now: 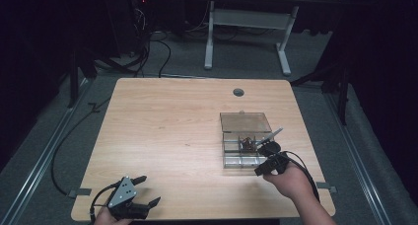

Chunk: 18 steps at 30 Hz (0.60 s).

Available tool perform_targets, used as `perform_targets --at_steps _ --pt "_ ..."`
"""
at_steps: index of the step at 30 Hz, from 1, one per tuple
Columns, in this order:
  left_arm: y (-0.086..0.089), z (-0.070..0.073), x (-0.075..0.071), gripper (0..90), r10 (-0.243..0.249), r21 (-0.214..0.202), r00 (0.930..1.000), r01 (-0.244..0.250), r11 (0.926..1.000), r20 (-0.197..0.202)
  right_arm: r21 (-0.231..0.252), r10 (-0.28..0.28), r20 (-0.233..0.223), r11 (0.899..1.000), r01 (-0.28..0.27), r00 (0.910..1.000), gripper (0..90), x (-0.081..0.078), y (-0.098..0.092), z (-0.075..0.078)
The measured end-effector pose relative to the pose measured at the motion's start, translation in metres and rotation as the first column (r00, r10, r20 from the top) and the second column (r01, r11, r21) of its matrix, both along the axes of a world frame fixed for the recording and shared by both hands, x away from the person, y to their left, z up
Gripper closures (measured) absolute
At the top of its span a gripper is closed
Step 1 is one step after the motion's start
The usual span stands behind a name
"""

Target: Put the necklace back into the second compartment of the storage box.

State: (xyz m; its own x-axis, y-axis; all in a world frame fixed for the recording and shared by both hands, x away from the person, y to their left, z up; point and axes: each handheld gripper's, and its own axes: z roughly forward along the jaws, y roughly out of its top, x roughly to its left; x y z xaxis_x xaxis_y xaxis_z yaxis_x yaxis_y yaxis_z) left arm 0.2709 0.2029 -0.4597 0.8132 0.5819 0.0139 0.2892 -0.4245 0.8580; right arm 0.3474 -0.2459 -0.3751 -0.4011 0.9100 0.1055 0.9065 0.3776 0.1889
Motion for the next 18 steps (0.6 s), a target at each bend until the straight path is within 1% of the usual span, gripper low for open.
perform_targets --at_steps 3,4,7,8,9,10,11,12,13,14,15,16,18 --pt "0.001 0.0 0.0 15.1 0.001 -0.004 1.0 -0.001 1.0 0.001 0.001 0.008 0.01 1.0 -0.008 0.9999 71.6 -0.003 -0.001 -0.007" --pt "0.001 0.0 0.0 15.1 0.001 -0.005 1.0 -0.001 1.0 0.001 0.011 0.0 0.012 1.0 0.0 0.9999 71.4 -0.004 -0.002 -0.009" --pt "0.001 0.0 0.0 15.1 0.004 -0.007 1.0 -0.004 1.0 0.002 0.037 -0.021 0.038 0.999 0.019 0.9991 70.6 -0.007 -0.006 -0.015" --pt "0.001 0.0 0.0 15.1 0.004 -0.007 1.0 -0.004 1.0 0.002 0.034 -0.021 0.06 0.999 0.019 0.998 69.7 -0.01 -0.006 -0.018" --pt "0.001 0.0 0.0 15.1 0.004 -0.006 1.0 -0.004 1.0 0.002 0.034 -0.02 0.07 0.999 0.018 0.9973 69.4 -0.012 -0.007 -0.019" --pt "0.001 0.0 0.0 15.1 0.004 -0.006 1.0 -0.004 1.0 0.002 0.034 -0.02 0.07 0.999 0.018 0.9973 69.4 -0.012 -0.007 -0.019" --pt "0.0 0.0 0.0 15.1 0.003 -0.003 1.0 -0.003 1.0 0.006 0.039 -0.027 0.09 0.999 0.023 0.9956 68.5 -0.015 -0.007 -0.022" --pt "0.0 0.0 0.0 15.1 0.003 -0.003 1.0 -0.003 1.0 0.006 0.039 -0.027 0.09 0.999 0.023 0.9956 68.5 -0.015 -0.007 -0.022" --pt "0.0 0.0 -0.001 15.1 0.003 -0.001 1.0 -0.003 1.0 0.007 0.039 -0.016 0.108 0.999 0.012 0.994 68.4 -0.016 -0.008 -0.023" --pt "0.0 0.0 -0.001 15.1 0.004 0.0 1.0 -0.004 1.0 0.007 0.047 -0.027 0.118 0.999 0.021 0.9927 68.5 -0.018 -0.008 -0.024" --pt "0.0 0.0 -0.001 15.1 0.005 -0.001 1.0 -0.005 1.0 0.008 0.06 -0.033 0.14 0.998 0.025 0.9896 68.2 -0.021 -0.008 -0.025" --pt "0.0 0.0 -0.001 15.1 0.005 -0.001 1.0 -0.005 1.0 0.007 0.064 -0.038 0.153 0.998 0.029 0.9875 68.1 -0.023 -0.009 -0.026" --pt "0.0 0.0 -0.001 15.1 0.005 -0.002 1.0 -0.005 1.0 0.008 0.08 -0.042 0.178 0.996 0.029 0.9831 67.9 -0.025 -0.01 -0.029"
